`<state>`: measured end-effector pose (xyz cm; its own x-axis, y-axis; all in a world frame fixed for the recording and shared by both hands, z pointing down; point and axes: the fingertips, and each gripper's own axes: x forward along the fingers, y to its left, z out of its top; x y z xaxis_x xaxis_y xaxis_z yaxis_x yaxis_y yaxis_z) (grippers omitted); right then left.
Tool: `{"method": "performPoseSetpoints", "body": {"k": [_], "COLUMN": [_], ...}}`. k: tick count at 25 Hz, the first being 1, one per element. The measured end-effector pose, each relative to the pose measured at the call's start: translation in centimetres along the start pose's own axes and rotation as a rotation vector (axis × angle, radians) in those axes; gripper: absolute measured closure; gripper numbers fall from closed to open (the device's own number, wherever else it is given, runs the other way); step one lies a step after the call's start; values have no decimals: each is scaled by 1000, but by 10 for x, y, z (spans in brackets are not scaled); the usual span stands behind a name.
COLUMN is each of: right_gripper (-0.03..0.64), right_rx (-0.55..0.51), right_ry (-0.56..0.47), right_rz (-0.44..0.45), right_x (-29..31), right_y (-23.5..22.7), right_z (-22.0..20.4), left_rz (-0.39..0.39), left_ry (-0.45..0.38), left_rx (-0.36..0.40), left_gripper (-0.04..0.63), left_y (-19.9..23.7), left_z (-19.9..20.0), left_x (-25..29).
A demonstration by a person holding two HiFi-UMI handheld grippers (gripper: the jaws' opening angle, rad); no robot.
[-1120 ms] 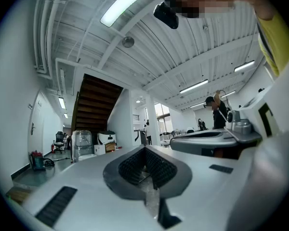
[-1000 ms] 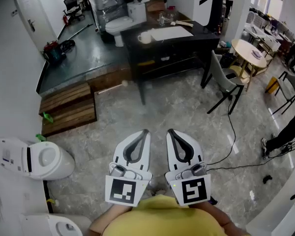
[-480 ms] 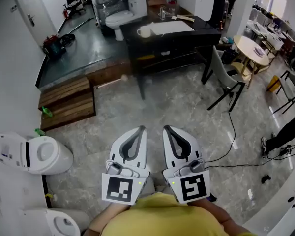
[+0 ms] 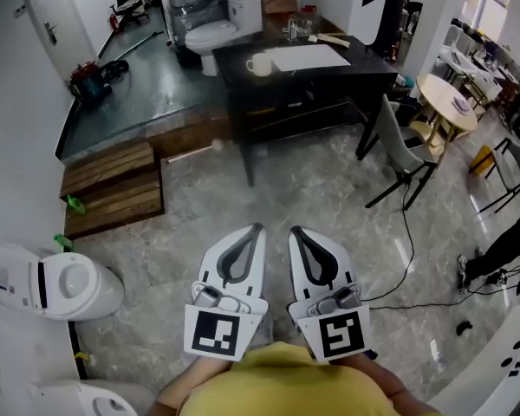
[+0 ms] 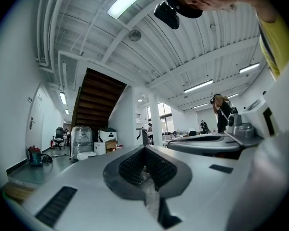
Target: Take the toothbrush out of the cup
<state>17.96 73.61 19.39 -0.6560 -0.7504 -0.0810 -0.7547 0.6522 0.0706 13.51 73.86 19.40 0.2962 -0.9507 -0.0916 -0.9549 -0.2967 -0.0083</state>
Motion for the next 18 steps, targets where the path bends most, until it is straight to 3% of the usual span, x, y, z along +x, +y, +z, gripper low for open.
{"method": "performPoseSetpoints", "body": {"k": [10, 18], "right_gripper": [600, 600], "right_rx": [-7, -31], "right_ry": [10, 72], "right_rz": [-36, -73], "right_x": [110, 148], "right_y": [-11, -25], "right_z": [-13, -35], "left_rz": [-61, -118], "left_ry": [2, 18], "left_rx": [-4, -27], "left_gripper": [584, 584], "left_y": [81, 108], "left_z": [-9, -25], "left_x": [72, 108]}}
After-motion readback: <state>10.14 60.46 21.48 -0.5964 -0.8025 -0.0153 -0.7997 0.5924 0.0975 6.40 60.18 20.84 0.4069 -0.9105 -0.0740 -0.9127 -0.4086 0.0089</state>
